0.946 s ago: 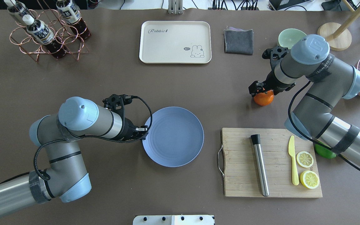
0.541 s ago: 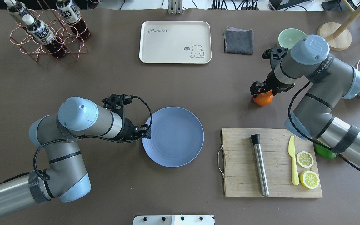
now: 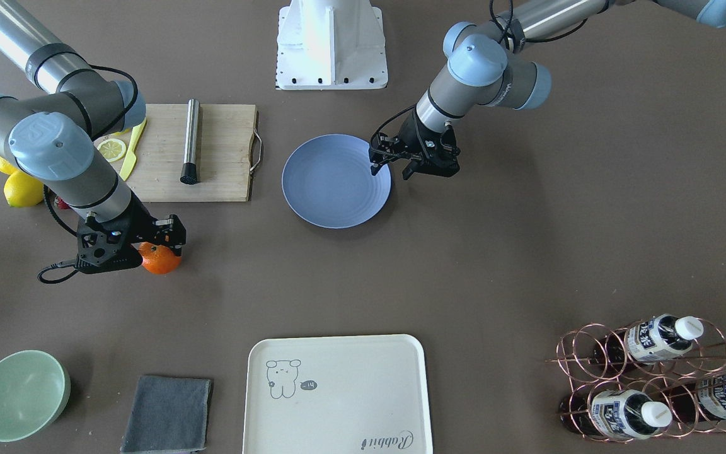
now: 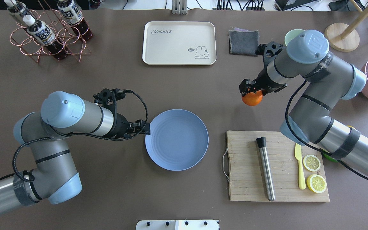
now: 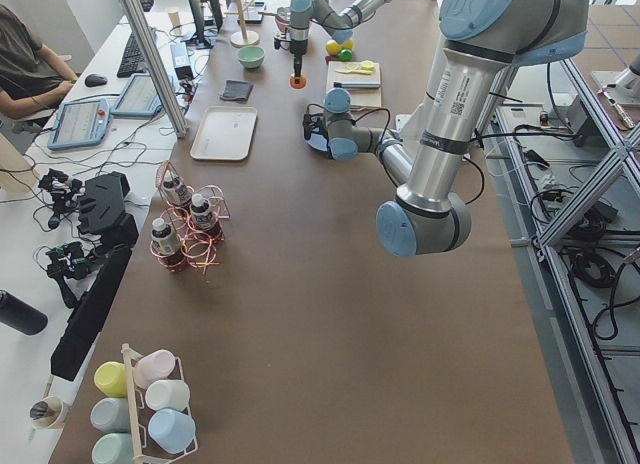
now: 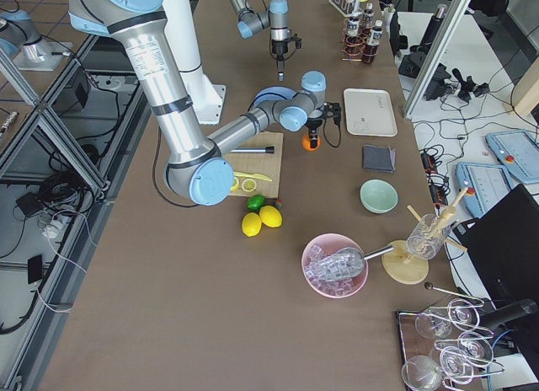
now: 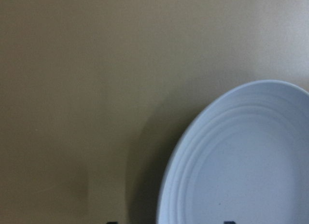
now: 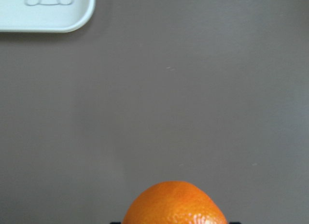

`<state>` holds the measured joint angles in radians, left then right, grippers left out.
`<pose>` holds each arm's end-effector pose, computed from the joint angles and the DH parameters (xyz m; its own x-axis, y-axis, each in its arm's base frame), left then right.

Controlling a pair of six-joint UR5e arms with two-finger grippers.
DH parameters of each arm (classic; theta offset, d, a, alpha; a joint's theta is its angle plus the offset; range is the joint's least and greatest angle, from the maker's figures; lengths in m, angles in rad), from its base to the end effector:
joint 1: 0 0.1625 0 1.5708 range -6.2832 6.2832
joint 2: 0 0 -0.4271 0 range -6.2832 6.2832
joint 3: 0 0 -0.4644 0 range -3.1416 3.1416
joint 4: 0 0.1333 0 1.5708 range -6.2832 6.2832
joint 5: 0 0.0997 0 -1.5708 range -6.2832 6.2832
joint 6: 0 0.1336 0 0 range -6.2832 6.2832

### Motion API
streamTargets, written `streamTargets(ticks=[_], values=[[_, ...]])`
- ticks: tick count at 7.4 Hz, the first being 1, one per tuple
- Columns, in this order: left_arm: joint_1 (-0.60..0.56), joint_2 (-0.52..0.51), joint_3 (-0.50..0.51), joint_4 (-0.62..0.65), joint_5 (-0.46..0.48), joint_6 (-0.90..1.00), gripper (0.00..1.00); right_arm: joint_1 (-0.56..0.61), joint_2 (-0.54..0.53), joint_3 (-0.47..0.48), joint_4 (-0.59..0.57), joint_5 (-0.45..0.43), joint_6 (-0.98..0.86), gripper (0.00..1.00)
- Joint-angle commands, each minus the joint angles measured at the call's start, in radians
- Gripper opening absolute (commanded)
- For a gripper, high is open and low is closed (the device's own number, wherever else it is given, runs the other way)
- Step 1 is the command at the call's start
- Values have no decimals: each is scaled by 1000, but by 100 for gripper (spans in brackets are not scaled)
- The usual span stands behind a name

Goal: Pick orange to plate
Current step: 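Lower the mandarin onto the blue plate with the right gripper while the left withdraws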

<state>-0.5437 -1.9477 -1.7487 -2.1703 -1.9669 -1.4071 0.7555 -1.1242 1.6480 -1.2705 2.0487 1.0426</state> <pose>0.5610 -0.4347 0.2737 0.3702 -0.0481 -0.9277 0.1165 0.9932 -0.0050 -0.4904 -0.5606 0.3228 0.6101 -0.0402 0.7913 -0.0645 0.9929 0.1001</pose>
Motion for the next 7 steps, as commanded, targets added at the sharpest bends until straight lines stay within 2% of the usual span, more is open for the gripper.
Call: streamTargets(ticks=[1,2,3,4,5,7], values=[[-121,90,-18,0,-102,116,93,-146,108,35,-33,-91,233,0],[-133,111,-15,-2,-104,178,94,-218,174,33,-108,-164,267,0],[-152,119,-14,-2,-110,190,94,-272,229,33,-163,-192,311,0],[-156,119,-14,-2,-109,192,94,-333,260,24,-180,-244,360,0],[-156,125,-14,-2,-109,194,94,-373,264,16,-197,-301,361,0],[-156,134,-12,-3,-106,192,96,-390,264,-10,-197,-323,361,0]])
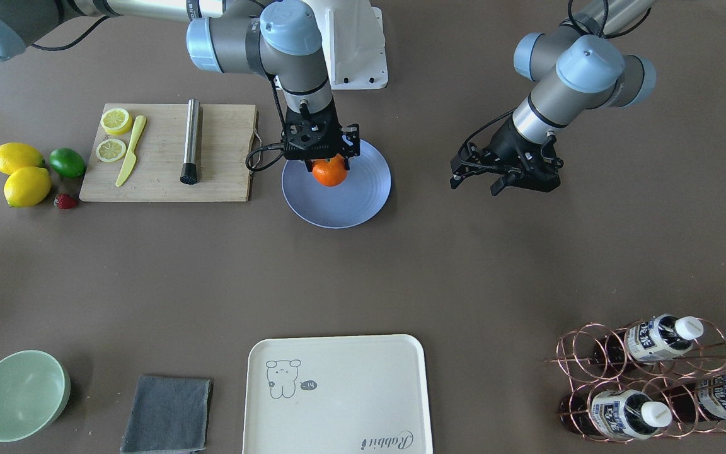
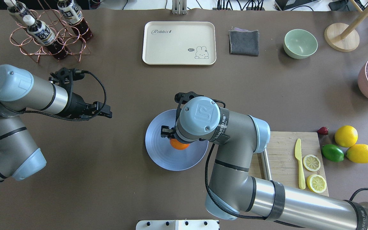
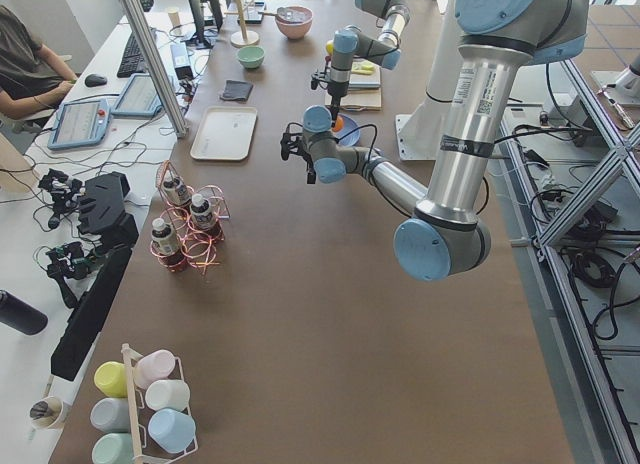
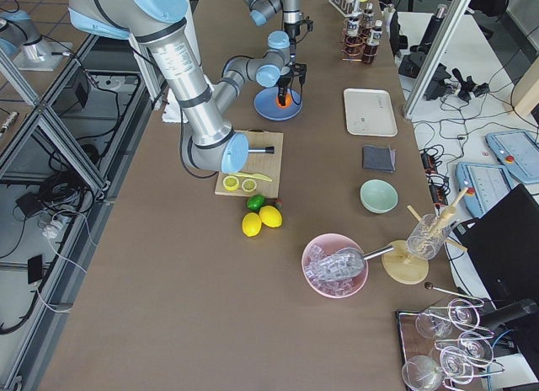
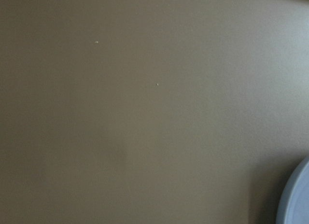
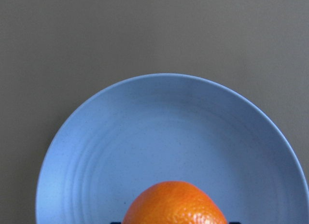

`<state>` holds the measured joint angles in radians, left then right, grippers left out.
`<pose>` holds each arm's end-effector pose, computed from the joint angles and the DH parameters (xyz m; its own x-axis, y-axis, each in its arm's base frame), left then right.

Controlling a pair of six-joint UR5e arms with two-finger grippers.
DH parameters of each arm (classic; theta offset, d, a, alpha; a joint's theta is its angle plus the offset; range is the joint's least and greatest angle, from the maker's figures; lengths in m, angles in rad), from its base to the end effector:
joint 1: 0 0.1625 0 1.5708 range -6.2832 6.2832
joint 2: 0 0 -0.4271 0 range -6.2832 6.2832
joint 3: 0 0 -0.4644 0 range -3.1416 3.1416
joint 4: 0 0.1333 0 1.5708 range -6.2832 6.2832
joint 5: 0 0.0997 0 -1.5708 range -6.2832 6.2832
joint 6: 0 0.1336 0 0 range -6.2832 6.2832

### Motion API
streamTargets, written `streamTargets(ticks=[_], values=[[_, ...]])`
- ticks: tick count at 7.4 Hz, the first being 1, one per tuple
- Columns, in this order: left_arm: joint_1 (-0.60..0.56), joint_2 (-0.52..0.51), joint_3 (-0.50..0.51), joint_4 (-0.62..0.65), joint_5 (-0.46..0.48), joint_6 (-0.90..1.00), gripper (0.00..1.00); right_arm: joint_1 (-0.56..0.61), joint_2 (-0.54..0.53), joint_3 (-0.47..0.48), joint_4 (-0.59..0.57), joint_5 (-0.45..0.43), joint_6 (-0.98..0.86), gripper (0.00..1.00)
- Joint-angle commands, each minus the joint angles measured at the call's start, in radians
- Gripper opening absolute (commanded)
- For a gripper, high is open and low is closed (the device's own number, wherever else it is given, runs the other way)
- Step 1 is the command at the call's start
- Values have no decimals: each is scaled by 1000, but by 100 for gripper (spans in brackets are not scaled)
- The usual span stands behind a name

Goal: Pick orange to plate
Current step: 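Lower the mandarin onto the blue plate with the right gripper while the left withdraws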

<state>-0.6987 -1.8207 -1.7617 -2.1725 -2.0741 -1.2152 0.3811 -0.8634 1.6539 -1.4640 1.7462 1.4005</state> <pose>0.4740 -0.4882 0.3511 0.4469 0.0229 -0.8943 0.0948 0.9928 0.0728 -0.6732 -0.3882 0.1612 0.6112 0.0651 0.7888 -0.1380 0.9901 0.0252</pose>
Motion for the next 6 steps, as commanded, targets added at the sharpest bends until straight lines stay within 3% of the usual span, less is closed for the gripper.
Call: streamTargets(ticks=[1,3,4,5,6], values=[[-1,11,-4,-3,2,0,96,-21,4,-19,-6,-27,3,0],[-1,12,-5,-4,0,0,96,-28,9,-23,-6,-34,3,0],[-1,11,-4,-6,0,0,96,-31,9,-26,-4,-36,3,38],[1,11,-5,-6,-1,0,96,-31,9,-25,-4,-39,3,91],[1,11,-7,-6,-1,0,96,-31,6,-23,-1,-45,3,100]])
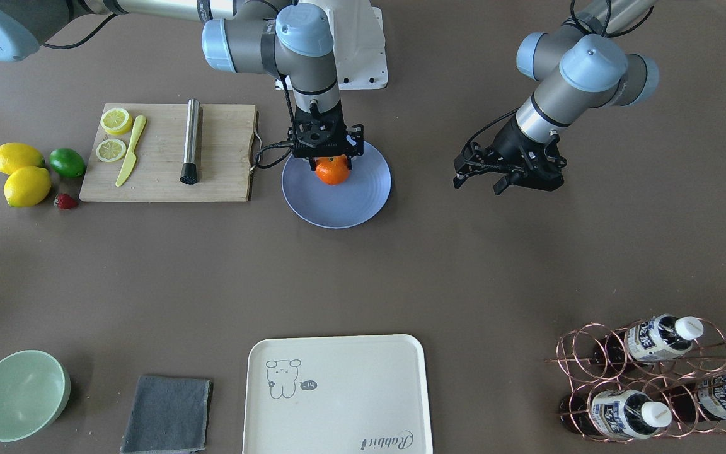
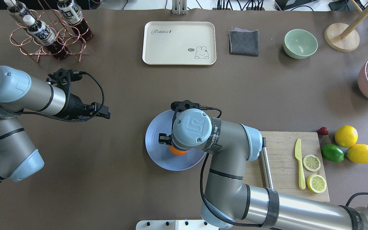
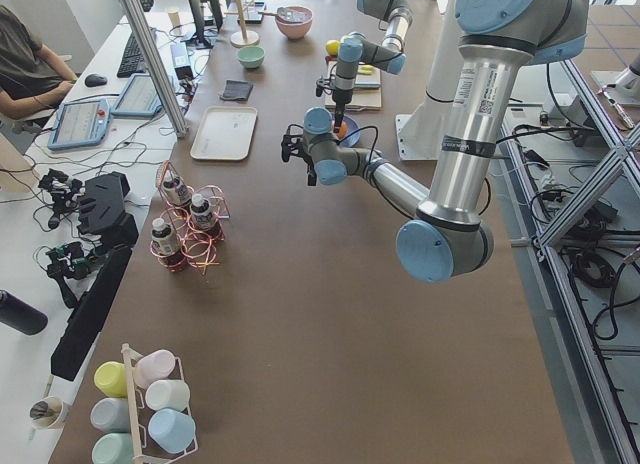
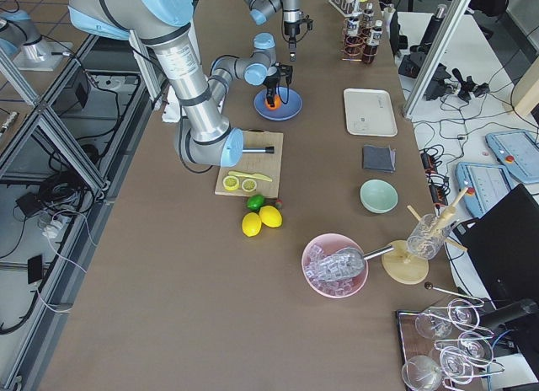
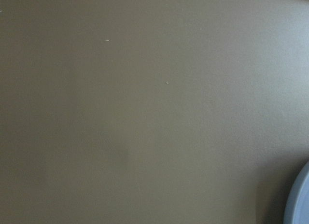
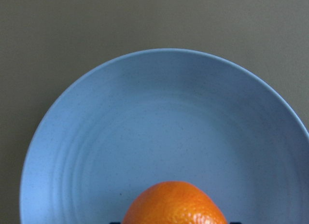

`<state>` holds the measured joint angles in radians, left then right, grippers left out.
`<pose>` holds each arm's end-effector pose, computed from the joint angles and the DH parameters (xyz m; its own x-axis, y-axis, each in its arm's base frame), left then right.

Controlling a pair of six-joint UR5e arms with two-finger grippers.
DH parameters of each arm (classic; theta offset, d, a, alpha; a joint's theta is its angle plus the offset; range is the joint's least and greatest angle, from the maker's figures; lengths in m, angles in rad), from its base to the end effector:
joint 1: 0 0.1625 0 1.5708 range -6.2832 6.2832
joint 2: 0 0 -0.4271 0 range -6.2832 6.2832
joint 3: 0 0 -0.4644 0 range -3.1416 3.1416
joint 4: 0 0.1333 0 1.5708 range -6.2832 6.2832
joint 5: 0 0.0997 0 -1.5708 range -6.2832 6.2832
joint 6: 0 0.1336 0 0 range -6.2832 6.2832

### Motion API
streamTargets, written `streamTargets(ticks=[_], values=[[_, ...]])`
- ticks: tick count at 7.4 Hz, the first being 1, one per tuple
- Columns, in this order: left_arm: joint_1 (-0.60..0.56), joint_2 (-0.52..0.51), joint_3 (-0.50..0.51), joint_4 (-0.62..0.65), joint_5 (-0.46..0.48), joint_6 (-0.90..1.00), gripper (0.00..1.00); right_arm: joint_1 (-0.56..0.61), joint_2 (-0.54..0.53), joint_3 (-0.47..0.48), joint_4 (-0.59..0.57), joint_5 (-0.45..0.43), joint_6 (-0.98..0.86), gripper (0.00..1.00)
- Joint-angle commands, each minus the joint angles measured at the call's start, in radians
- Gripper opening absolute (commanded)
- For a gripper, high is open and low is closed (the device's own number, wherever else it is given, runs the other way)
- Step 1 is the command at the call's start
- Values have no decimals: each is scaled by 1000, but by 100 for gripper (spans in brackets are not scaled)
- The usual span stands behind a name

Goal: Pick orange to plate
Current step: 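Lower the mandarin onto the blue plate with the right gripper while the left withdraws, then open the right gripper and lift it away from the plate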

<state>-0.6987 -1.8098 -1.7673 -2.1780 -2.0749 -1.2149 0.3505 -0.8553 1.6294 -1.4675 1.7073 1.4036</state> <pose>0.4714 -0.4858 0.3544 0.4466 0.0233 -0.8944 0.0940 0.9929 0.0728 -0.6909 -0.3752 0.1681 0.6322 0.0556 0.7728 -0.1386 0.9894 0.0422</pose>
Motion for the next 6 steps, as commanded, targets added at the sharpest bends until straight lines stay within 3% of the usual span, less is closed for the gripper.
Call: streamTargets(ticks=[1,3,4,5,6], values=[[-1,0,-4,0,-1,0,96,1,-4,10,3,-6,-2,100],[-45,57,-62,6,-17,2,97,66,-40,94,-8,26,-9,100],[-130,85,-75,7,-98,61,97,164,-130,187,-37,142,-40,100],[-230,169,-86,7,-185,216,97,317,-222,243,-37,304,-183,100],[-365,263,-84,7,-294,408,97,450,-317,268,-37,410,-342,100]])
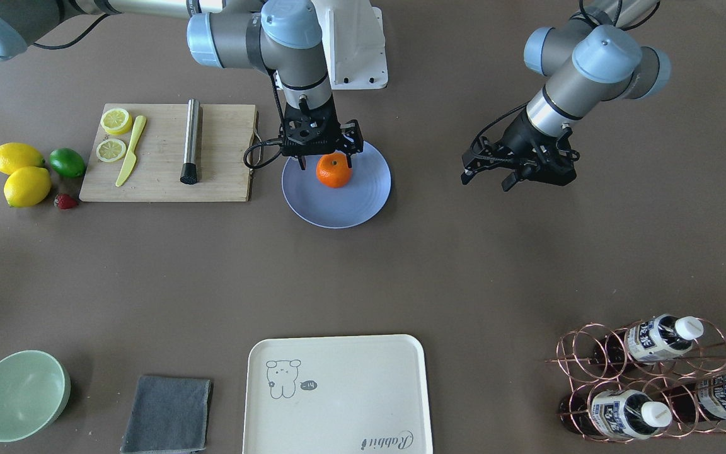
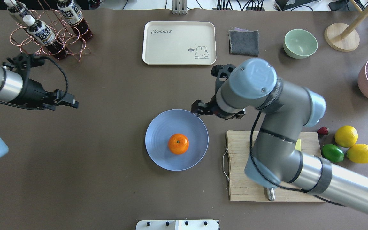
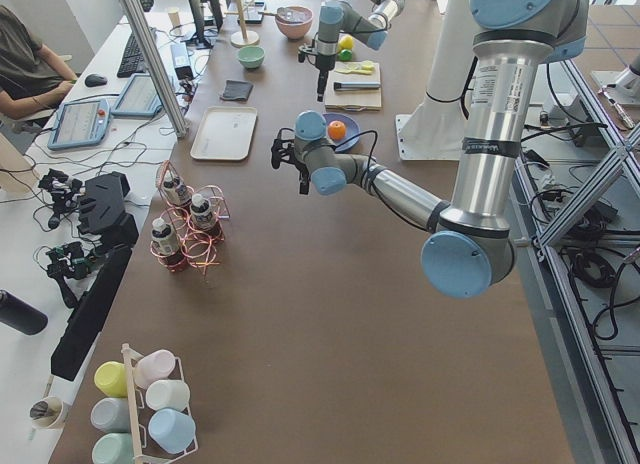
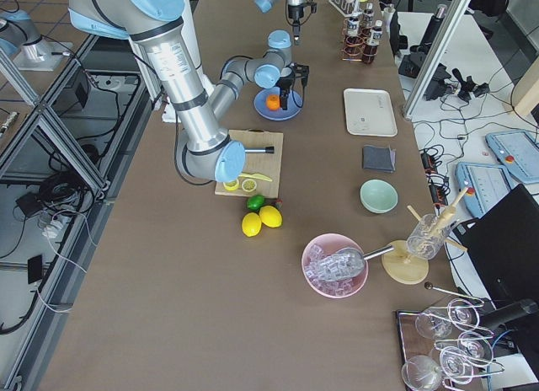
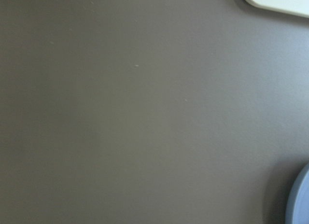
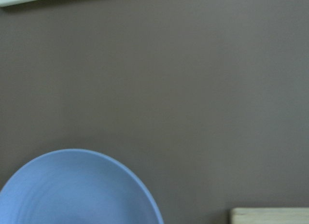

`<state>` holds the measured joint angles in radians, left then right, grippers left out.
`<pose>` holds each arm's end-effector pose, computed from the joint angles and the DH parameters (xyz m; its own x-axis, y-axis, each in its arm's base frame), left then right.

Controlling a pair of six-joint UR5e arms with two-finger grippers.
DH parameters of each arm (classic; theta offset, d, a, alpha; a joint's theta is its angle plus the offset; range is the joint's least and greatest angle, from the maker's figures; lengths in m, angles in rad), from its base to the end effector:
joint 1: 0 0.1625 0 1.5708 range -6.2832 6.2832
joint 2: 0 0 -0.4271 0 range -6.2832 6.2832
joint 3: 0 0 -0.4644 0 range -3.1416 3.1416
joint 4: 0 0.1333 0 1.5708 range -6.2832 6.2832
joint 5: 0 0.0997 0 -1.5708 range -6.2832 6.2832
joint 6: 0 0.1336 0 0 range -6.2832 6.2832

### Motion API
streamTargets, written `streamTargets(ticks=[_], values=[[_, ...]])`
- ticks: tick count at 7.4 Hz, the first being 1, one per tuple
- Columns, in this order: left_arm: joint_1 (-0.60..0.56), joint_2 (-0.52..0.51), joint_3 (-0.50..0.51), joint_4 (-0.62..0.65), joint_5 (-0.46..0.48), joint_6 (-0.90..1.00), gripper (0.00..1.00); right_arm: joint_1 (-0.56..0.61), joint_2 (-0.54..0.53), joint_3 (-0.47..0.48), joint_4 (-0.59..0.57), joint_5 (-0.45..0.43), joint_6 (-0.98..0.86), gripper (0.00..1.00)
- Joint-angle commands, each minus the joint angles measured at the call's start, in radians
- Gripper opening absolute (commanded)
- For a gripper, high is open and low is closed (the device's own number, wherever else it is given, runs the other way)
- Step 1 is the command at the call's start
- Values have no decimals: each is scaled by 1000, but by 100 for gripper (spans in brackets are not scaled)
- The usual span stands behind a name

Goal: Pick orange to plate
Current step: 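Open the right gripper and lift it away from the plate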

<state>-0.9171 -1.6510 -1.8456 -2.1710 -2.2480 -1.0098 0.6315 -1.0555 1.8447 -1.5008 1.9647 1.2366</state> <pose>0.3330 -0.5162 0.4055 0.4610 0.0801 -0.8838 0.0736 0.9890 0.1280 -0.5135 -0.4772 0.2096 0.5998 0.0634 0.7976 -0.1205 0.9926 0.0116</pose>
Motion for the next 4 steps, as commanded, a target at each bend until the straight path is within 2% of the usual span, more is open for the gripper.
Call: streamTargets(ticks=[1,2,3,4], values=[[-264,182,2,20,-198,393,97,271,-215,57,-1,218,-379,100],[-345,221,5,93,-208,580,97,381,-298,50,-6,282,-570,100],[-433,221,23,222,-208,794,97,487,-383,42,-6,337,-745,100],[-544,214,40,382,-208,965,97,573,-464,24,-7,344,-914,100]])
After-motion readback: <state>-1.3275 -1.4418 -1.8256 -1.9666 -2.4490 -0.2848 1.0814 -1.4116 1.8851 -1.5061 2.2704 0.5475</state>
